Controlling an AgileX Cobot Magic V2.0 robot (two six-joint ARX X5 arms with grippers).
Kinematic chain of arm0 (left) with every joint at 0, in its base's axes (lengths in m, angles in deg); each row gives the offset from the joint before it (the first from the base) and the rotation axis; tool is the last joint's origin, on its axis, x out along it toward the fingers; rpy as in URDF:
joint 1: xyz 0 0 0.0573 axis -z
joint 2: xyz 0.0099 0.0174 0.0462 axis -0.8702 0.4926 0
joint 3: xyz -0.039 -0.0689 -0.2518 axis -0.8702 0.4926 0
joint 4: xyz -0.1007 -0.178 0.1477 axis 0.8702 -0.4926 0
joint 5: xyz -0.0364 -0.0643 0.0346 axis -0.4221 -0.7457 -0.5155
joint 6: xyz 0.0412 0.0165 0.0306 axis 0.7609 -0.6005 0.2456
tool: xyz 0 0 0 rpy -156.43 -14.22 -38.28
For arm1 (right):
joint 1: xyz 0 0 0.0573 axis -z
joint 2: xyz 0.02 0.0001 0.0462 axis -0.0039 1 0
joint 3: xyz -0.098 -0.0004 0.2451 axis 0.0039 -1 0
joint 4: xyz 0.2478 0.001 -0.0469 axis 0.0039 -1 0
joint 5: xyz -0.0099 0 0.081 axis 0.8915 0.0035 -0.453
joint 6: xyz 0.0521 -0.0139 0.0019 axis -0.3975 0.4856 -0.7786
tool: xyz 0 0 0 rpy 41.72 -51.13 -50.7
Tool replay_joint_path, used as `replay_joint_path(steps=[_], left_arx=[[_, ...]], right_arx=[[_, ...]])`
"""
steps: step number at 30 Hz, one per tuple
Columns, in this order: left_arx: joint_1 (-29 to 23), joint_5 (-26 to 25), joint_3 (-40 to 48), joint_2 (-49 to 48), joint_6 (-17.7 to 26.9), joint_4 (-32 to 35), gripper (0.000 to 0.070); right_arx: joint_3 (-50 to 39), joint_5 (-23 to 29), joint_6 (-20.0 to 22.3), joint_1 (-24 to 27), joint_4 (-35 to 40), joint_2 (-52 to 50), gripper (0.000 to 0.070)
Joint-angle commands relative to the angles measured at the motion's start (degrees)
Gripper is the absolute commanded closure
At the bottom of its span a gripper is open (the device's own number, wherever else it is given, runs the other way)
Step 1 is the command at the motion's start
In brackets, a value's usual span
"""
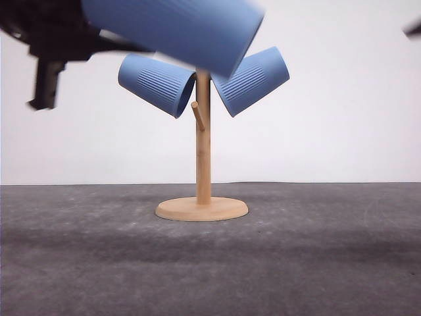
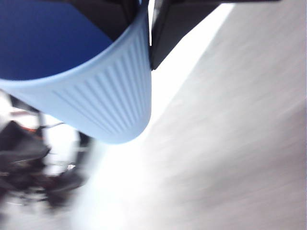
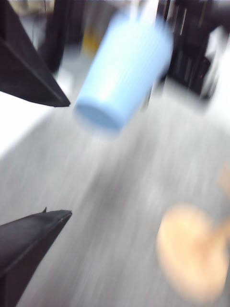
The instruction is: Place three cups
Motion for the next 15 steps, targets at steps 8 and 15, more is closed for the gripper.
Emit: replay_joint_path(steps=[8, 15], left_arx=[[5.1, -8.7, -0.4, 0.4, -5.1, 8.5, 0.0691], [9.5, -10.0, -0.4, 0.4, -5.0, 9.1, 0.0691]], right_arx=[[0.3, -14.2, -14.8, -3.5, 9.7, 5.0, 0.0121], [0.3, -21.2, -12.7, -9.0, 10.7, 8.1, 0.0121]])
